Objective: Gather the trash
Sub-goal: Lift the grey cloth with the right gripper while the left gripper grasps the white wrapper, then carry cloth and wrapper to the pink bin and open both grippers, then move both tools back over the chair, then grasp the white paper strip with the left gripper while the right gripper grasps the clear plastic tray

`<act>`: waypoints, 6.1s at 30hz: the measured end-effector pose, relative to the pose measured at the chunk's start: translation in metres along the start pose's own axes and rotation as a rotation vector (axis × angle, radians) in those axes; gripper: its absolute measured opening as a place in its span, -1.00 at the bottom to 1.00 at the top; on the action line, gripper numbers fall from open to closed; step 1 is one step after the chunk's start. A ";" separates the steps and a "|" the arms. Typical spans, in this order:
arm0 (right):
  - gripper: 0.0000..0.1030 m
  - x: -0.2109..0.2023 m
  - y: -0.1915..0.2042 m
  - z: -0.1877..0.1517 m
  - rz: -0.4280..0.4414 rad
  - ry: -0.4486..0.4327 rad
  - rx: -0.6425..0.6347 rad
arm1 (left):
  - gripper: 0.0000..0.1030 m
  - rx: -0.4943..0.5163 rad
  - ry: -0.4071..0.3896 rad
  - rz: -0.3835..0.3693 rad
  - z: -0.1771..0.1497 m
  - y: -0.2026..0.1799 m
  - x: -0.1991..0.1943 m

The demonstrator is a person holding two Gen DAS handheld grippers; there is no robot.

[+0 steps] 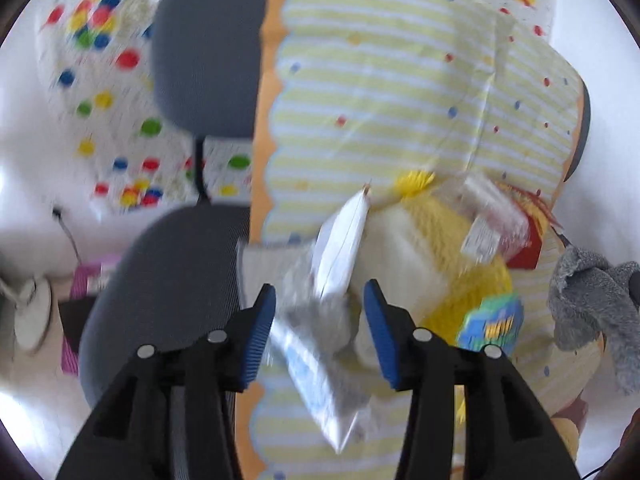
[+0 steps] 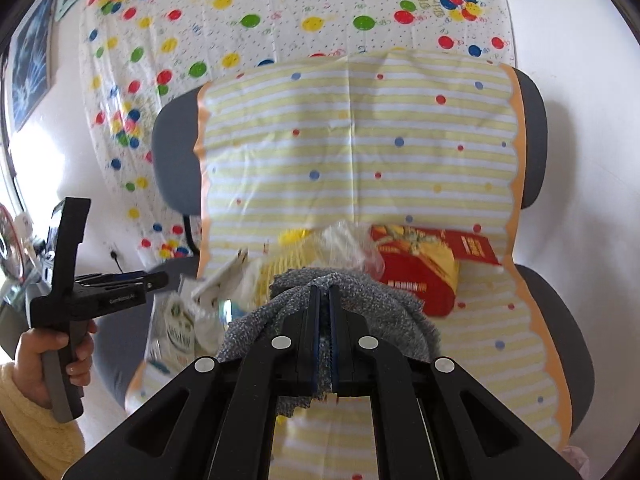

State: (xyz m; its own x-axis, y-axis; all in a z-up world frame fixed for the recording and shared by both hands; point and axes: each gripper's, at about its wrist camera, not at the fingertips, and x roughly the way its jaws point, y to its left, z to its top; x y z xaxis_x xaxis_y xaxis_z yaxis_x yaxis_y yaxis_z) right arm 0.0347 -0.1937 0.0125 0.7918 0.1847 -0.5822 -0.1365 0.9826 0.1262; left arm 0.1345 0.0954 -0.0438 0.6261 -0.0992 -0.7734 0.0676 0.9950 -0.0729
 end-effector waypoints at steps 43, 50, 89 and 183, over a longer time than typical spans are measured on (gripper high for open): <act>-0.91 -0.214 -0.121 -0.100 -0.474 -0.101 0.204 | -0.52 0.375 -0.044 -0.626 -0.088 -0.277 -0.089; -0.91 -0.250 -0.173 -0.166 -0.589 -0.025 0.362 | -0.52 0.571 0.054 -0.728 -0.149 -0.376 -0.078; -0.37 -0.257 -0.185 -0.183 -0.549 -0.080 0.397 | 0.15 0.674 0.074 -0.523 -0.173 -0.419 -0.017; 0.16 0.176 -0.051 -0.005 0.113 0.183 0.357 | -0.98 0.153 -0.097 -0.053 0.024 -0.044 0.048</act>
State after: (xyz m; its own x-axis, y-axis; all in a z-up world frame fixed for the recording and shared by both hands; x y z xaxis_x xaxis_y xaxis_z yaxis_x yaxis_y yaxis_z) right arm 0.1783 -0.2113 -0.1000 0.6602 0.3235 -0.6779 0.0241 0.8930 0.4495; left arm 0.1804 0.0471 -0.0629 0.6898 -0.1592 -0.7063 0.2154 0.9765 -0.0098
